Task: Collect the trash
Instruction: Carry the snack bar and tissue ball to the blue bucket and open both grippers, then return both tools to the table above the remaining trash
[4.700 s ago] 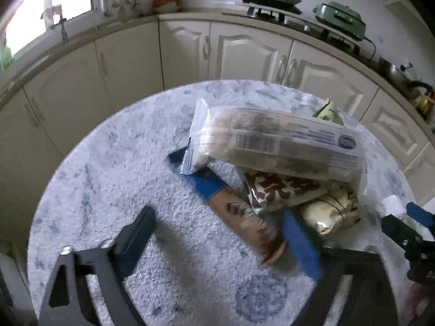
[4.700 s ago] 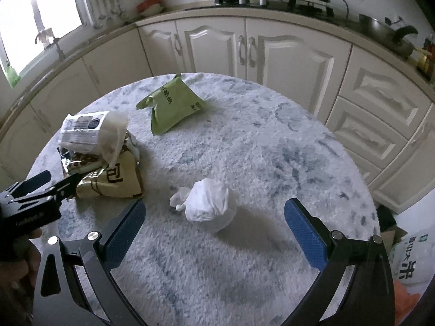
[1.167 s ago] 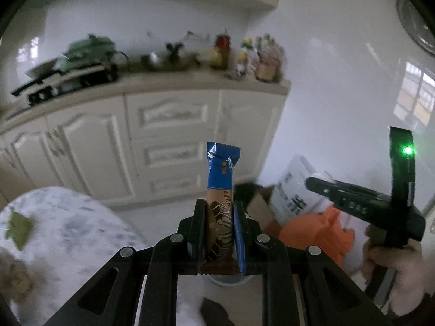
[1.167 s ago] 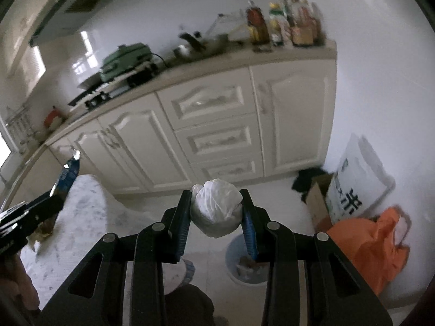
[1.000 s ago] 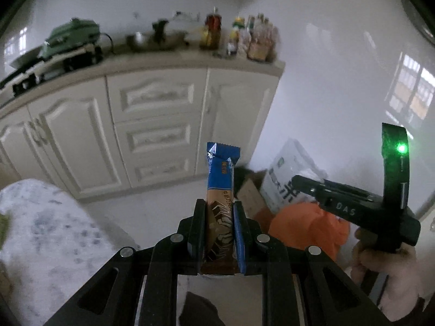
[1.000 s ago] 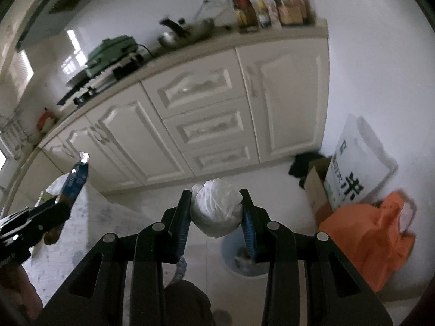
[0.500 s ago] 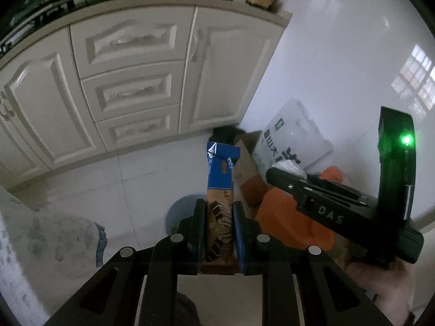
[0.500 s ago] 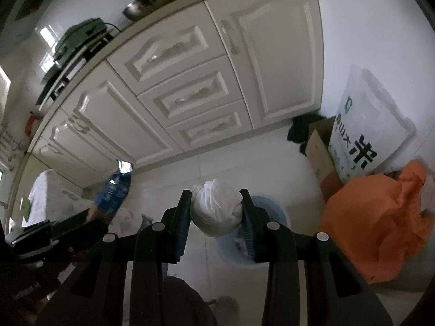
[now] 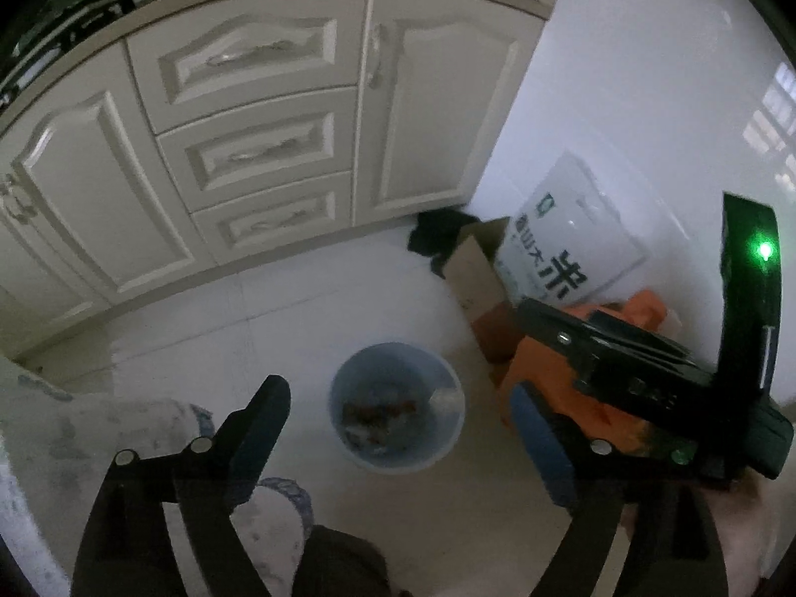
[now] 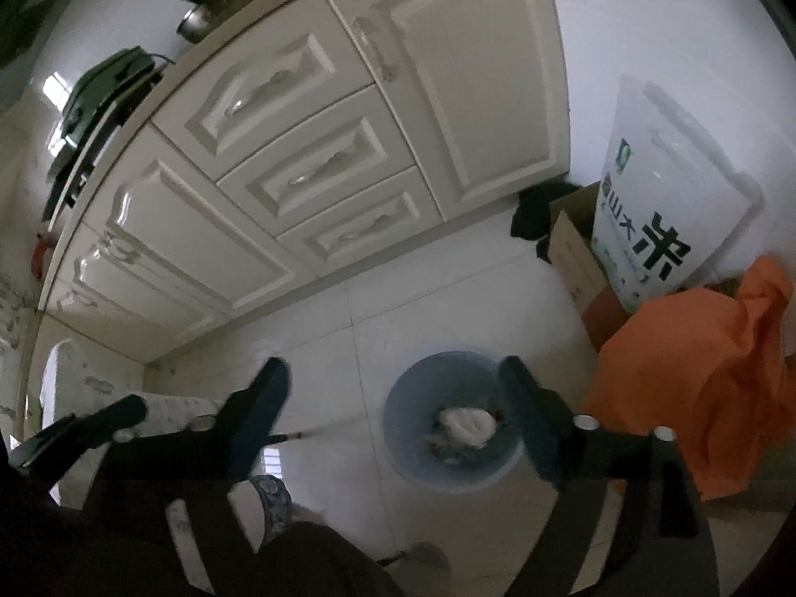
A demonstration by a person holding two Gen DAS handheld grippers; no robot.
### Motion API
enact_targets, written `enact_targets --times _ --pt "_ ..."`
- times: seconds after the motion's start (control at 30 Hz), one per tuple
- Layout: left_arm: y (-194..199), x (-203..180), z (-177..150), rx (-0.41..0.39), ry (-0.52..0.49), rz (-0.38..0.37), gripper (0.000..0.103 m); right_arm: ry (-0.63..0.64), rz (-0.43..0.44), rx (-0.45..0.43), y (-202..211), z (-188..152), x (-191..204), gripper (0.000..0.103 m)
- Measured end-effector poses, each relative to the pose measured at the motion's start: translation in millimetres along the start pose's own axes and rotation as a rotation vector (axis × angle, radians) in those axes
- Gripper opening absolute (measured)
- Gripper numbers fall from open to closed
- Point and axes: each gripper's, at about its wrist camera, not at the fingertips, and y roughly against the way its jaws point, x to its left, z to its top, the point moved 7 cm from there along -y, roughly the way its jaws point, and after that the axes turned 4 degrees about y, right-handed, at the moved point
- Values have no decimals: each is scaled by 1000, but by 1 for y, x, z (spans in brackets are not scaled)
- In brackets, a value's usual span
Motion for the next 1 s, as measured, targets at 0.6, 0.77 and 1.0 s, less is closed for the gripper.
enact_targets --times 0.6,0.77,1.0 --pt "155 42 -85 -212 49 32 100 35 3 -47 63 -12 49 103" --pt "216 68 -115 -294 78 65 102 106 33 -97 96 -9 94 103" --pt "308 113 -169 -421 165 128 102 242 106 -180 143 -8 182 103"
